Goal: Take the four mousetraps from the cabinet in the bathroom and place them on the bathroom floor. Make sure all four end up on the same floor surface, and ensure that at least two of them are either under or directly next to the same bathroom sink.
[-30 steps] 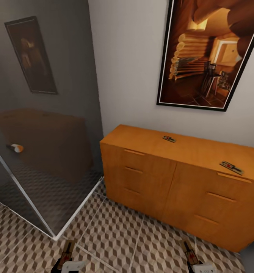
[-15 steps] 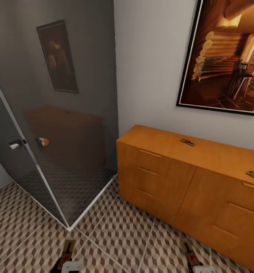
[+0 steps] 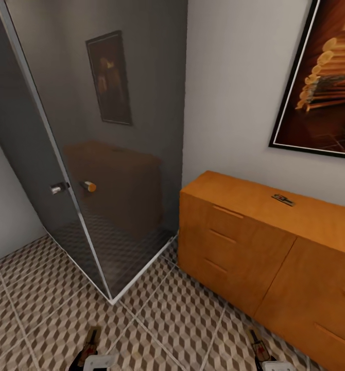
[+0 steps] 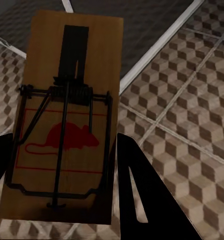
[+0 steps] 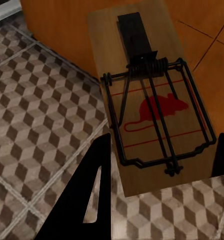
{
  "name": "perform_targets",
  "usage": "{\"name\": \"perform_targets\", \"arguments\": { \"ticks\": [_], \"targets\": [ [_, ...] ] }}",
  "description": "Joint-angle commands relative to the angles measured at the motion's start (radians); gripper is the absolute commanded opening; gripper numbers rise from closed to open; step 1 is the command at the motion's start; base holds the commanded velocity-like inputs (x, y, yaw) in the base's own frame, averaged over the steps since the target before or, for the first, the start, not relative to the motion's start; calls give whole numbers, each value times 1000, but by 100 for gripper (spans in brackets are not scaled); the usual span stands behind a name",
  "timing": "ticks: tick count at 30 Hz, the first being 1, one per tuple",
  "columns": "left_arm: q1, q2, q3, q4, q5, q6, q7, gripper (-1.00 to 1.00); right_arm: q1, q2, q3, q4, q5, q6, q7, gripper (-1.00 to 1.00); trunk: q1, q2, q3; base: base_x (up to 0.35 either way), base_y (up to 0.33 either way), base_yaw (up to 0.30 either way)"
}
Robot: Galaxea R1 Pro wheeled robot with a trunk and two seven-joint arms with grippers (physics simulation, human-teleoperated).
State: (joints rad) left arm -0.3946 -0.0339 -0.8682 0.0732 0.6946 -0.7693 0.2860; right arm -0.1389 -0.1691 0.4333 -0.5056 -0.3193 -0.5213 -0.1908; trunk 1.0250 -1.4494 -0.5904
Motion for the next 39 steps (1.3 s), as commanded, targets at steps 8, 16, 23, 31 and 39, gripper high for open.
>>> {"name": "perform_targets", "arguments": {
  "ticks": [8,16,23,31,39],
  "targets": [
    [-1,-1,-6,4,-9,-1,14,-100,-1,-1,8,0,-7,-3,-6,-100,0,-1,-1,0,0,266],
    [-1,-1,-6,4,-9,1,14,-100,-1,-1,8,1,-7,-3,-6,-100,0,-1,-1,0,0,266],
    [-1,-1,-6,4,-9,1,14,-100,-1,-1,8,1,-7,-3,-6,-100,0,-1,-1,0,0,266],
    [-1,-1,-6,4,-9,1,14,-100,-1,-1,8,1,-7,-3,-6,-100,0,-1,-1,0,0,266],
    [-1,-1,-6,4,-9,1,14,-100,-1,-1,8,1,-7,-3,-7,-100,0,-1,-1,0,0,266]
  ]
}}
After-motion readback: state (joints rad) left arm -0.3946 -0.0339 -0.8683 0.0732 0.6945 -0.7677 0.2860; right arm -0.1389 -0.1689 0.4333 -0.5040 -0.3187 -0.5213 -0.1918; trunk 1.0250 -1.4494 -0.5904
